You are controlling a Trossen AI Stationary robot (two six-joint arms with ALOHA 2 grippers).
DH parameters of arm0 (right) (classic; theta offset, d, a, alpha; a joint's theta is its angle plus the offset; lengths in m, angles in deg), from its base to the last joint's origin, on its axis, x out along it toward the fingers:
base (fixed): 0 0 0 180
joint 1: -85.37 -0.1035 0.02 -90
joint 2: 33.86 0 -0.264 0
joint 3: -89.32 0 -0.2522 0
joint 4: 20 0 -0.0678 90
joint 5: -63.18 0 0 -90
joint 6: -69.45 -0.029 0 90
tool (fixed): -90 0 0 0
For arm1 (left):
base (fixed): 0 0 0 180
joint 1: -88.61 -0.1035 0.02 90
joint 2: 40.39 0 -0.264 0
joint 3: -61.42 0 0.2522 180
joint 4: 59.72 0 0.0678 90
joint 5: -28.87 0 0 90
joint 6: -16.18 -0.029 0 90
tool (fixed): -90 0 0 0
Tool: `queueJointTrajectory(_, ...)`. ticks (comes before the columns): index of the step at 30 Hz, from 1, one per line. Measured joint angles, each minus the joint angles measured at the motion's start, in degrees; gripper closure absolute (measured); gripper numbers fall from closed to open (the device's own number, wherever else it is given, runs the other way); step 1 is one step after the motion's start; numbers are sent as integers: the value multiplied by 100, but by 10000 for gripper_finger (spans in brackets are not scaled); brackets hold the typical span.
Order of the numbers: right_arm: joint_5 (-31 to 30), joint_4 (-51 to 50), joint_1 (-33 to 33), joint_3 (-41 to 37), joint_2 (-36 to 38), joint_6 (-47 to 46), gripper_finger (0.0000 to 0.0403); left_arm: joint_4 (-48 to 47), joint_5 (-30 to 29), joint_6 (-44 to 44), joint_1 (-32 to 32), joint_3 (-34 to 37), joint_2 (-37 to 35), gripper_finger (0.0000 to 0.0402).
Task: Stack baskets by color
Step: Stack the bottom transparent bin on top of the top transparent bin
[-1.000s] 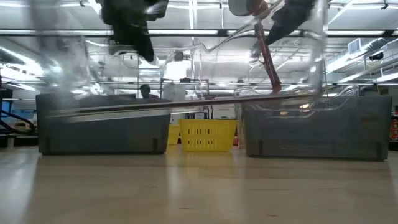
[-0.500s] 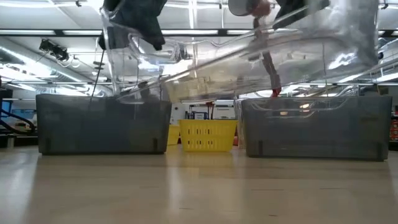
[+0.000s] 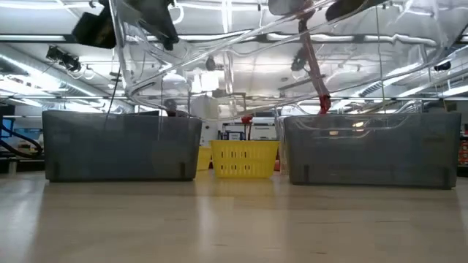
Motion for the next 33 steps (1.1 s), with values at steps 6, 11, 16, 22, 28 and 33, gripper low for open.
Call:
queueJointTrajectory(6, 121, 235, -603, -2, -131, 677, 238, -39, 213, 779, 317, -7, 356, 394)
queueJointTrajectory(11, 500, 370, -830, -2, -157, 812, 238, -117, 265, 1023, 449, -7, 633, 394)
queueJointTrajectory(16, 913, 459, -965, -1, -199, 620, 238, -70, 130, 1151, 453, -7, 870, 394)
queueJointTrajectory(22, 1372, 439, -1143, 0, -570, 806, 238, 59, 153, 1421, 412, -9, 1091, 394)
queueJointTrajectory(28, 1903, 451, -1207, -2, -1040, 1170, 238, 163, 93, 1672, 409, -9, 1198, 394)
queueJointTrajectory(33, 1589, 469, -1321, -2, -1270, 1541, 232, 167, 17, 1683, 394, -11, 1222, 393)
